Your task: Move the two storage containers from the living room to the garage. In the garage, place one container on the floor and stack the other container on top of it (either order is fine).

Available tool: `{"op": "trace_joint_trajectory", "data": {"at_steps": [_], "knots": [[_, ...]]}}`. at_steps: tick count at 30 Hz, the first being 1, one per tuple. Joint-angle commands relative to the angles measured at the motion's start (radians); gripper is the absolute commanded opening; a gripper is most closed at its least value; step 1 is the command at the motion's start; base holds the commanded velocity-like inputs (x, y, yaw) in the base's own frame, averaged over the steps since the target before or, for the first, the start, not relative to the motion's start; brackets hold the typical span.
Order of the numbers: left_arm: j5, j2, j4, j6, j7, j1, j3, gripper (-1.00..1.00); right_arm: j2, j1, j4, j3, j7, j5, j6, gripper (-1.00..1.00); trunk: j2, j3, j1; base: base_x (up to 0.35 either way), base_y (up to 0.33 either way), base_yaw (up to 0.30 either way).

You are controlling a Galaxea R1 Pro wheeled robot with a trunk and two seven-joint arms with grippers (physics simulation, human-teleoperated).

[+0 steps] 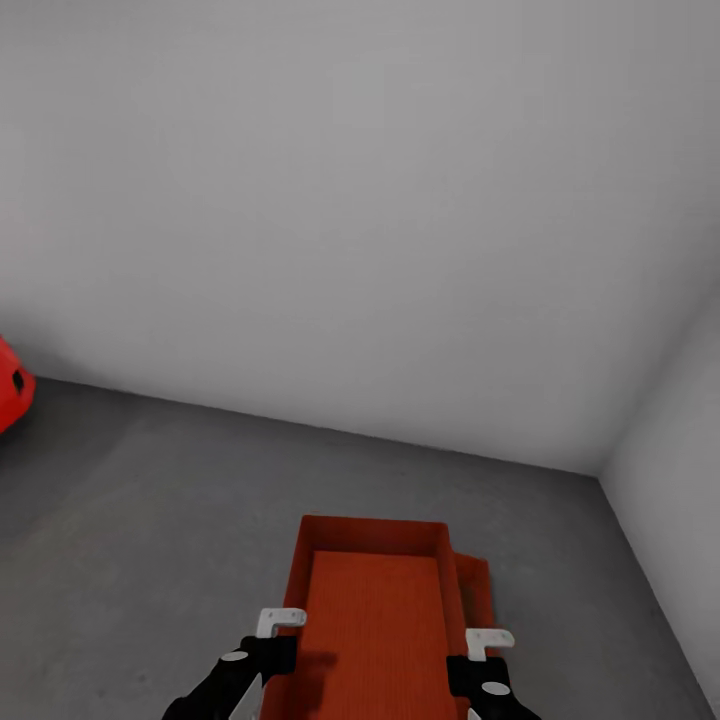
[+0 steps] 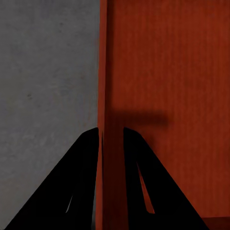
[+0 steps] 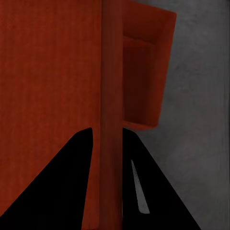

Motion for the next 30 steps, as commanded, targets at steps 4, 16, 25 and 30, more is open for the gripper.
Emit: {"op": "trace_joint_trajectory", "data": {"at_steps": [4, 16, 25, 30], "knots": [[-0.016, 0.002, -0.004, 0.007, 0.017, 0.0, 0.003, -1.0, -0.017, -0.001, 0.002, 0.007, -0.014, -0.009, -0.003, -1.0, -0.002, -0.002, 0.001, 0.322, 0.0, -0.286], [-0.017, 0.001, -0.004, 0.005, 0.017, 0.0, 0.004, -1.0, -0.017, -0.001, 0.002, 0.006, -0.013, -0.009, -0.003, -1.0, -0.002, -0.002, 0.001, 0.322, 0.0, -0.286], [-0.017, 0.001, -0.005, 0.004, 0.017, 0.0, 0.004, -1.0, -0.017, -0.001, 0.002, 0.007, -0.013, -0.009, -0.003, -1.0, -0.002, -0.002, 0.001, 0.312, 0.0, -0.286], [-0.017, 0.002, -0.005, 0.002, 0.017, 0.0, 0.004, -1.0, -0.018, -0.001, 0.002, 0.007, -0.013, -0.009, -0.003, -1.0, -0.002, -0.002, 0.001, 0.091, 0.0, -0.253]]}}
